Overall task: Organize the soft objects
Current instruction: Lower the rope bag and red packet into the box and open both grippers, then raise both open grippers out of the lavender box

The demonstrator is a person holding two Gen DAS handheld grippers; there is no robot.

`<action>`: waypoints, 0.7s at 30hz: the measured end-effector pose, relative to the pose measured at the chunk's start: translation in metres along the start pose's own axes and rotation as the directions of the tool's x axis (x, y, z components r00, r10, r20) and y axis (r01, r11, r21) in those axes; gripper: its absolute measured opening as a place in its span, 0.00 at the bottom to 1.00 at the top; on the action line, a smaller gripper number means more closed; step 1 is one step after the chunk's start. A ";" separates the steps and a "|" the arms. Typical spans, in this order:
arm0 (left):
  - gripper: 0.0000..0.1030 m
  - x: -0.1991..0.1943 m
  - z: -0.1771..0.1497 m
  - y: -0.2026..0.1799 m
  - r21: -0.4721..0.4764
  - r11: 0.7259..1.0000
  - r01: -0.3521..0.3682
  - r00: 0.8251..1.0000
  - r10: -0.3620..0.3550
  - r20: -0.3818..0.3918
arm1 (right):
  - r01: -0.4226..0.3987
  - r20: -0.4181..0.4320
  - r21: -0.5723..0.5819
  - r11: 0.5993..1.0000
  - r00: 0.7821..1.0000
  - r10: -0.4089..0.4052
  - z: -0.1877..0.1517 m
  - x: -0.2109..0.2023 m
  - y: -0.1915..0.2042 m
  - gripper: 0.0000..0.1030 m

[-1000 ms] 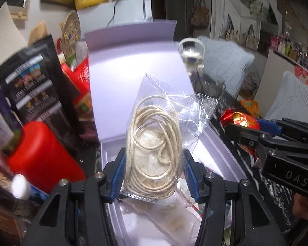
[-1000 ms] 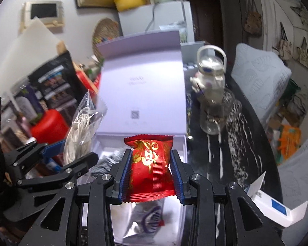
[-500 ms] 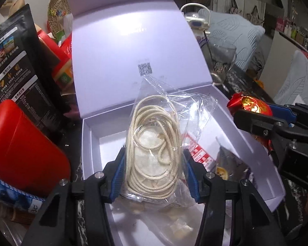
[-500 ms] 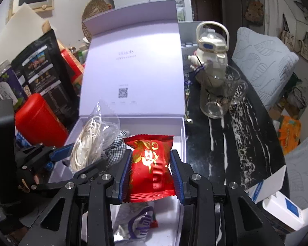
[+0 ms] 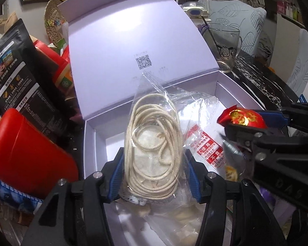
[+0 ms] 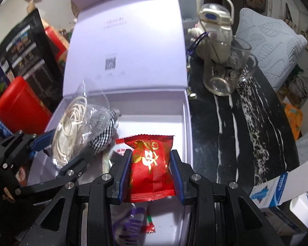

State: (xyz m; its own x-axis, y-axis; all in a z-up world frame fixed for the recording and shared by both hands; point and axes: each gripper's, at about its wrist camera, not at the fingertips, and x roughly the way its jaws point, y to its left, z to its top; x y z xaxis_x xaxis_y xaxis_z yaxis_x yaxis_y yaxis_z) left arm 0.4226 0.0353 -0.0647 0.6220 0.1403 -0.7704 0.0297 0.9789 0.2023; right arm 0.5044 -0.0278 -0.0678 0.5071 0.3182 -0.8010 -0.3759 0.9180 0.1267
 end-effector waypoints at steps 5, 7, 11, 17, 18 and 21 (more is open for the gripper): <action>0.52 0.000 0.002 0.004 -0.016 1.000 0.017 1.000 -0.017 -0.010 | -0.006 -0.009 0.009 1.000 1.000 0.006 -0.002 0.003 -0.001 0.35; 0.53 -0.001 0.003 0.006 -0.029 0.999 0.030 0.999 -0.030 -0.016 | -0.008 -0.015 0.013 1.000 1.000 0.008 -0.002 0.002 -0.002 0.35; 0.56 -0.003 0.007 0.005 -0.020 1.000 0.024 0.999 -0.025 -0.041 | -0.003 -0.013 0.013 1.000 1.000 0.003 -0.001 0.000 -0.001 0.38; 0.60 -0.011 0.010 0.010 -0.065 0.997 0.050 0.997 -0.054 -0.047 | -0.023 0.014 0.023 0.999 1.000 0.023 0.003 -0.013 -0.003 0.43; 0.62 -0.014 0.010 0.012 -0.077 0.996 0.040 0.998 -0.044 -0.041 | -0.031 0.023 0.030 0.999 0.999 0.031 0.004 -0.017 -0.004 0.44; 0.69 -0.023 0.012 0.019 -0.113 0.994 0.005 1.000 -0.007 -0.015 | -0.053 0.043 0.040 0.998 0.998 0.051 0.006 -0.027 -0.005 0.44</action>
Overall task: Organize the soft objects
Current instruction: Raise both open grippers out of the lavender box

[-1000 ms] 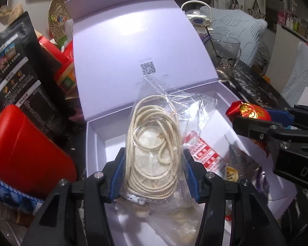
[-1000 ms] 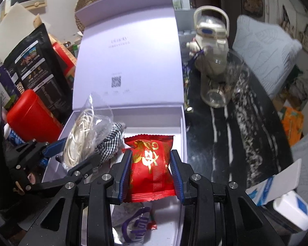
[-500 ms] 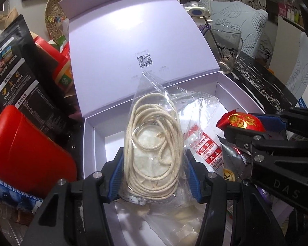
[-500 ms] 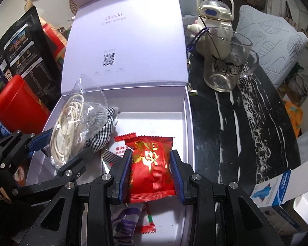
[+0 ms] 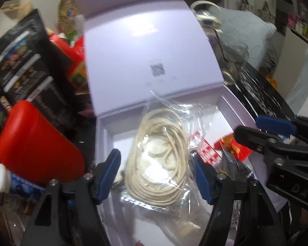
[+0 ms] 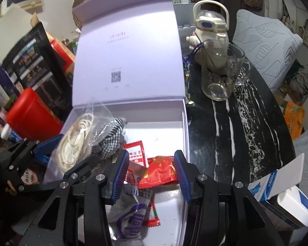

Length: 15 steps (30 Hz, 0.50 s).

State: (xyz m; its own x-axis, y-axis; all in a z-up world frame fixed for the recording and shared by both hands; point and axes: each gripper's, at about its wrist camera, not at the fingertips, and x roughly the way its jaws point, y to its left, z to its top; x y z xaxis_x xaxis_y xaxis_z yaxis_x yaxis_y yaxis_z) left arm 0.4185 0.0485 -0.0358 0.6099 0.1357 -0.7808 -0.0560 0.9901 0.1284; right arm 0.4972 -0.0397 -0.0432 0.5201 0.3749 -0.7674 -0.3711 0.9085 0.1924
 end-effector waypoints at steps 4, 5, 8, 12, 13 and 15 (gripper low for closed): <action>0.73 -0.011 0.003 0.009 -0.037 0.999 0.007 1.000 -0.006 0.015 | -0.036 0.025 -0.003 0.999 0.999 0.036 0.002 -0.013 0.004 0.44; 0.73 -0.015 0.004 0.011 -0.046 0.999 0.005 1.000 -0.004 0.022 | -0.027 0.035 -0.011 1.000 0.999 0.028 0.003 -0.017 0.006 0.44; 0.73 -0.026 0.005 0.012 -0.045 0.999 -0.006 0.999 0.007 0.040 | -0.019 0.064 -0.029 0.999 0.998 0.021 0.004 -0.028 0.010 0.44; 0.73 -0.048 0.006 0.014 -0.036 0.999 -0.014 0.996 0.017 0.087 | -0.006 0.122 -0.043 0.999 0.992 0.011 0.005 -0.048 0.015 0.44; 0.73 -0.053 0.006 0.015 -0.041 0.999 -0.008 0.995 0.012 0.095 | -0.005 0.131 -0.047 0.999 0.991 0.011 0.006 -0.052 0.016 0.44; 0.73 -0.062 0.006 0.019 -0.051 0.999 0.014 0.994 -0.008 0.109 | -0.012 0.151 -0.053 0.999 0.988 0.019 0.006 -0.062 0.018 0.46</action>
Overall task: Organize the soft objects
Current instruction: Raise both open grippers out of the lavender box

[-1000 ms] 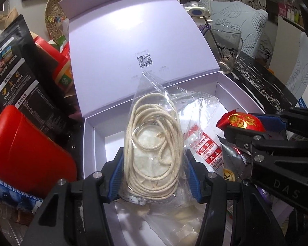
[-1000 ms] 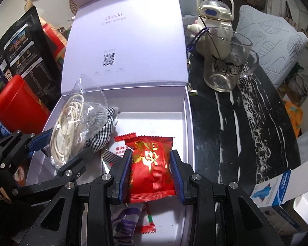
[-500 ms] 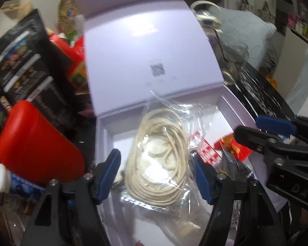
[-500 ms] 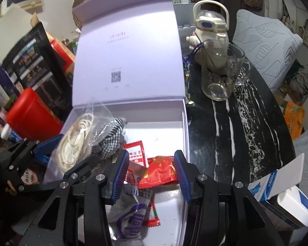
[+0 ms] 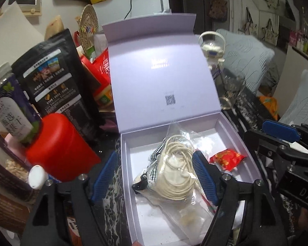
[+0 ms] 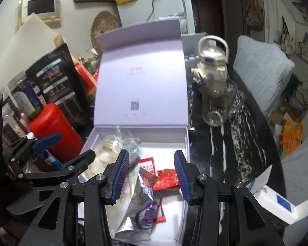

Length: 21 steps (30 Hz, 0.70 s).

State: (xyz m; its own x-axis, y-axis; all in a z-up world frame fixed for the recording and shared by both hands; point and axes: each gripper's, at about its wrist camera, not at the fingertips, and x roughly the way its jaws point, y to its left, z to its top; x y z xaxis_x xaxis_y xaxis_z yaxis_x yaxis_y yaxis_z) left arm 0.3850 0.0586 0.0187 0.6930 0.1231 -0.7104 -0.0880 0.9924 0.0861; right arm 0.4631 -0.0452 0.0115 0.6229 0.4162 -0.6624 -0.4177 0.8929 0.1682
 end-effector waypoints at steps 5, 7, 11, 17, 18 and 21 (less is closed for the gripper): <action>0.73 -0.020 0.003 0.007 -0.025 0.999 0.028 0.999 -0.027 0.034 | -0.023 0.055 -0.018 1.000 0.998 0.024 0.003 -0.024 0.005 0.48; 0.73 -0.031 0.004 0.010 -0.025 0.999 0.032 0.998 -0.030 0.053 | -0.025 0.082 -0.031 0.999 0.996 0.027 0.004 -0.036 0.010 0.48; 0.73 -0.053 0.005 0.015 -0.033 0.999 0.040 0.995 -0.036 0.098 | -0.032 0.138 -0.047 0.998 0.990 0.039 0.005 -0.060 0.018 0.48; 0.73 -0.093 0.000 0.021 -0.033 0.995 0.092 0.980 -0.085 0.178 | -0.038 0.226 -0.104 0.994 0.972 0.061 0.001 -0.101 0.036 0.48; 0.73 -0.101 -0.003 0.020 -0.028 0.995 0.101 0.976 -0.094 0.197 | -0.040 0.245 -0.112 0.993 0.967 0.066 -0.001 -0.109 0.039 0.49; 0.73 -0.120 -0.012 0.015 0.008 0.995 0.101 0.961 -0.100 0.256 | -0.047 0.270 -0.121 0.992 0.960 0.078 -0.010 -0.126 0.045 0.53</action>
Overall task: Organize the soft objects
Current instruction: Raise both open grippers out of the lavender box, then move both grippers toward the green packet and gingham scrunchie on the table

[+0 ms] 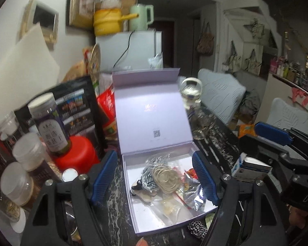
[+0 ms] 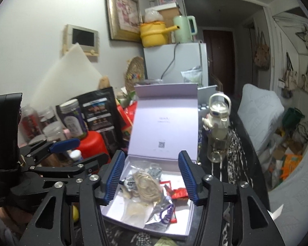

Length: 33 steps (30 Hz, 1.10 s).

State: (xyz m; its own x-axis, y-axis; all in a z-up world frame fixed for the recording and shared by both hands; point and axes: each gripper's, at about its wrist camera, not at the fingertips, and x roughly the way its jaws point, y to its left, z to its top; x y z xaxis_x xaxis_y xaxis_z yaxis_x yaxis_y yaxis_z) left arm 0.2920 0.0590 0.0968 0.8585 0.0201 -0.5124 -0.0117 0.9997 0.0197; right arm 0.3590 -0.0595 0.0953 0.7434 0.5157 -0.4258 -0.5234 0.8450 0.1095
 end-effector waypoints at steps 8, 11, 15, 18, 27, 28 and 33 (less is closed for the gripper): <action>0.73 -0.025 -0.019 -0.007 0.040 0.999 0.027 1.000 -0.026 -0.011 | 0.037 0.012 -0.008 0.999 0.999 -0.037 -0.021 -0.033 0.015 0.59; 0.73 -0.031 -0.032 -0.008 0.040 0.999 0.031 0.999 -0.030 -0.016 | 0.037 0.006 -0.003 0.999 0.999 -0.037 -0.033 -0.044 0.016 0.61; 0.73 -0.032 -0.054 -0.009 0.032 0.997 0.064 0.997 -0.062 -0.052 | 0.063 -0.015 0.003 0.998 0.998 -0.063 -0.056 -0.053 0.016 0.65; 0.73 -0.025 -0.069 -0.009 0.030 0.995 0.092 0.992 -0.089 -0.091 | 0.081 -0.056 0.030 0.996 0.995 -0.079 -0.076 -0.053 0.011 0.65; 0.73 -0.004 -0.113 -0.011 0.016 0.993 0.119 0.982 -0.115 -0.150 | 0.154 -0.187 0.124 0.980 0.974 -0.130 -0.139 -0.044 -0.017 0.65; 0.73 0.001 -0.117 -0.011 0.004 0.991 0.136 0.978 -0.133 -0.162 | 0.160 -0.200 0.134 0.978 0.971 -0.132 -0.144 -0.042 -0.020 0.65; 0.73 0.015 -0.133 -0.014 -0.016 0.987 0.157 0.972 -0.157 -0.173 | 0.190 -0.252 0.148 0.971 0.956 -0.149 -0.163 -0.030 -0.030 0.67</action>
State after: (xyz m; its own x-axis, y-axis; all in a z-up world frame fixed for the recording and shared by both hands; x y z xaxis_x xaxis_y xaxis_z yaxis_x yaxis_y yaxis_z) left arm 0.2372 0.0471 -0.0253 0.7480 -0.1358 -0.6497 0.1150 0.9906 -0.0747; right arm 0.2846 -0.1236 -0.0421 0.6843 0.3316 -0.6495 -0.3053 0.9391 0.1578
